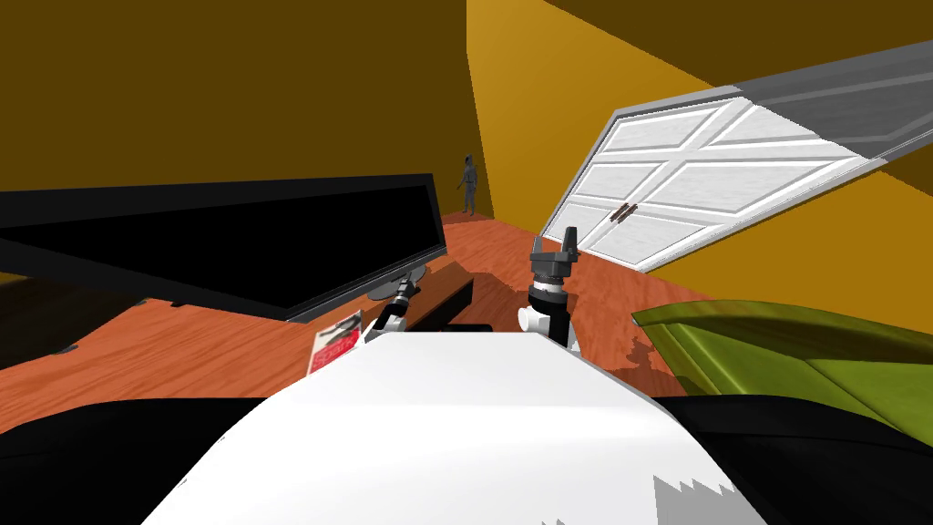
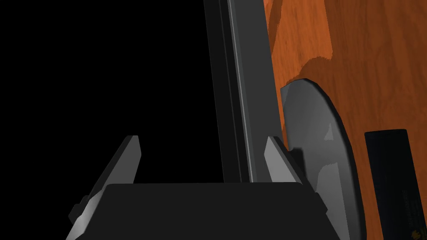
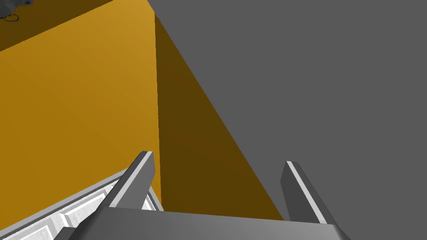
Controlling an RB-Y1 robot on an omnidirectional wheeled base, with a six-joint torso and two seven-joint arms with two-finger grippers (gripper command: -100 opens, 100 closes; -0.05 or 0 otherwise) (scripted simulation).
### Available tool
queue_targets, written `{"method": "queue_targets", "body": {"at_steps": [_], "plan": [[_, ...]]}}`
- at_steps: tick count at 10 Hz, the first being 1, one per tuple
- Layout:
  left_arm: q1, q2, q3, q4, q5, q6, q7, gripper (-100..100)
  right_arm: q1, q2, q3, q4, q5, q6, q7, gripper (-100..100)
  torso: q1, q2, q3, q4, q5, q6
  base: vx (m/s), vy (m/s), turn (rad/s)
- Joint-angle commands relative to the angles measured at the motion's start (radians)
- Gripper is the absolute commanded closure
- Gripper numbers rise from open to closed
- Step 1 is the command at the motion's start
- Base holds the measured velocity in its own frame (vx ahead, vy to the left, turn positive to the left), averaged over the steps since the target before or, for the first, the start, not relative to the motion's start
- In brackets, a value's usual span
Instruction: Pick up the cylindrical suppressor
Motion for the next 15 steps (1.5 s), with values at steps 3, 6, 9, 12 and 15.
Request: {"method": "queue_targets", "body": {"at_steps": [3,6,9,12,15], "plan": [[-0.039,0.052,0.005,0.109,0.078,0.088,0.019,-100,0.0,0.0,0.0,0.0,0.0,0.0,0.0,0,0.0,0.0,0.0,0.0,0.0,0.0,-0.006,-0.006,-0.135],[-0.059,0.075,0.007,0.211,0.116,0.143,0.028,-100,0.0,0.0,0.0,0.0,0.0,0.0,0.0,0,0.0,0.0,0.0,0.0,0.0,0.0,-0.005,-0.004,-0.125],[-0.101,0.123,0.01,0.317,0.192,0.221,0.045,-100,0.0,0.0,0.0,0.0,0.0,0.0,0.0,0,0.0,0.0,0.0,0.0,0.0,0.0,-0.005,-0.004,-0.136],[-0.122,0.146,0.012,0.415,0.23,0.284,0.054,-100,0.0,0.0,0.0,0.0,0.0,0.0,0.0,0,0.0,0.0,0.0,0.0,0.0,0.0,-0.004,-0.001,-0.129],[-0.143,0.17,0.013,0.485,0.268,0.331,0.063,-100,0.0,0.0,0.0,0.0,0.0,0.0,0.0,0,0.0,0.0,0.0,0.0,0.0,-0.001,-0.001,0.002,-0.081]]}}
